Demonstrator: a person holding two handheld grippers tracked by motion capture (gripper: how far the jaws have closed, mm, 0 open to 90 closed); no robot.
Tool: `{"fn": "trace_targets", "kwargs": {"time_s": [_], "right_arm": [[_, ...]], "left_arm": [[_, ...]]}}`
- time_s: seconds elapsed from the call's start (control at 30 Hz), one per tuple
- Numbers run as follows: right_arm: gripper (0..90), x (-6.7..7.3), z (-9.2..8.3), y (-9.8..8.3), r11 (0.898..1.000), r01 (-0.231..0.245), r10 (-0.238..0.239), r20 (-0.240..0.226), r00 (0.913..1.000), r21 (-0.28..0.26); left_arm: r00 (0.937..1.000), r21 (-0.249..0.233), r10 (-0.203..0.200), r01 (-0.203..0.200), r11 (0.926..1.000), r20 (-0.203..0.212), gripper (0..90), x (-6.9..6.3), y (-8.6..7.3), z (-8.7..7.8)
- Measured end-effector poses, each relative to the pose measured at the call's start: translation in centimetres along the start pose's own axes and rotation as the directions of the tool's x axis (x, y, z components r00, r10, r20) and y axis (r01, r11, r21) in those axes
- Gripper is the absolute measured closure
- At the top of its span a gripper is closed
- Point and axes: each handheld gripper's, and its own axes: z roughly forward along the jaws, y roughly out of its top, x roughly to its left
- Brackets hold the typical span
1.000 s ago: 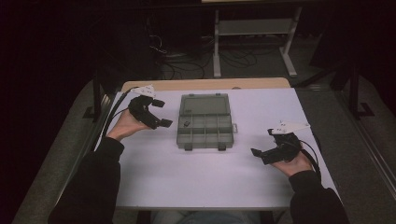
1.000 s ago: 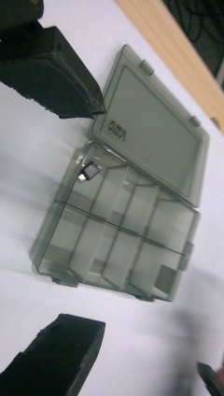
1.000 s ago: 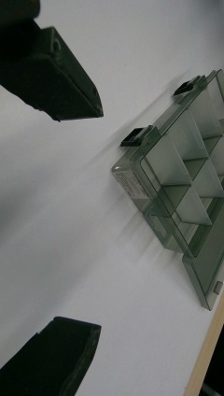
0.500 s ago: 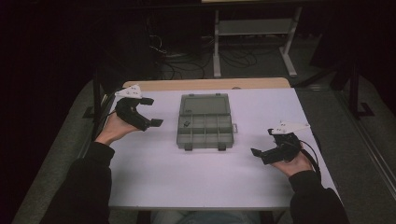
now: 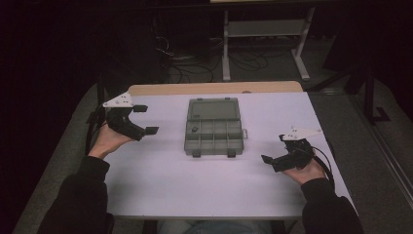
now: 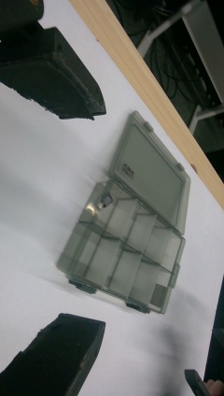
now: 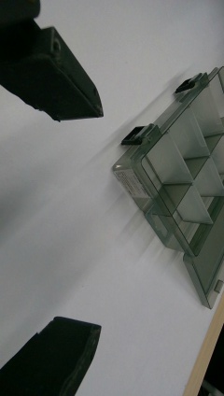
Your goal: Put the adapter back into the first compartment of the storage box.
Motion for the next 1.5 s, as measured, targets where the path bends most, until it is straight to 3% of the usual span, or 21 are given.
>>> {"fn": "trace_targets", "kwargs": {"time_s": [0.3,0.5,0.73,1.0,1.2,1.5], "right_arm": [[0.0,0.1,0.0,0.0,1.000,-0.001,0.001,0.004,1.0000,0.005],[0.0,0.1,0.0,0.0,1.000,0.001,-0.001,0.004,1.0000,0.004],[0.0,0.2,0.0,0.0,1.000,0.005,-0.005,0.005,1.0000,0.004],[0.0,0.2,0.1,0.0,1.000,0.002,-0.002,0.008,1.0000,0.009],[0.0,0.2,0.1,0.0,1.000,0.005,-0.005,0.007,1.0000,0.008],[0.0,0.2,0.1,0.0,1.000,0.004,-0.004,0.007,1.0000,0.016]], "left_arm": [[0.9989,-0.028,-0.042,0.041,0.9988,-0.020,0.0,0.3,-1.6,-1.1],[0.9989,-0.032,-0.043,0.043,0.9986,-0.017,0.0,0.0,-2.3,-1.5],[0.9981,-0.053,-0.044,0.042,0.9977,-0.042,0.0,-0.4,-3.5,-2.0],[0.9957,-0.062,-0.071,0.068,0.9958,-0.060,0.0,-0.3,-5.4,-2.3],[0.9918,-0.102,-0.087,0.077,0.9918,-0.094,0.0,-0.6,-6.8,-3.3],[0.9821,-0.165,-0.140,0.118,0.9792,-0.126,0.0,-0.8,-8.6,-4.8]]}}
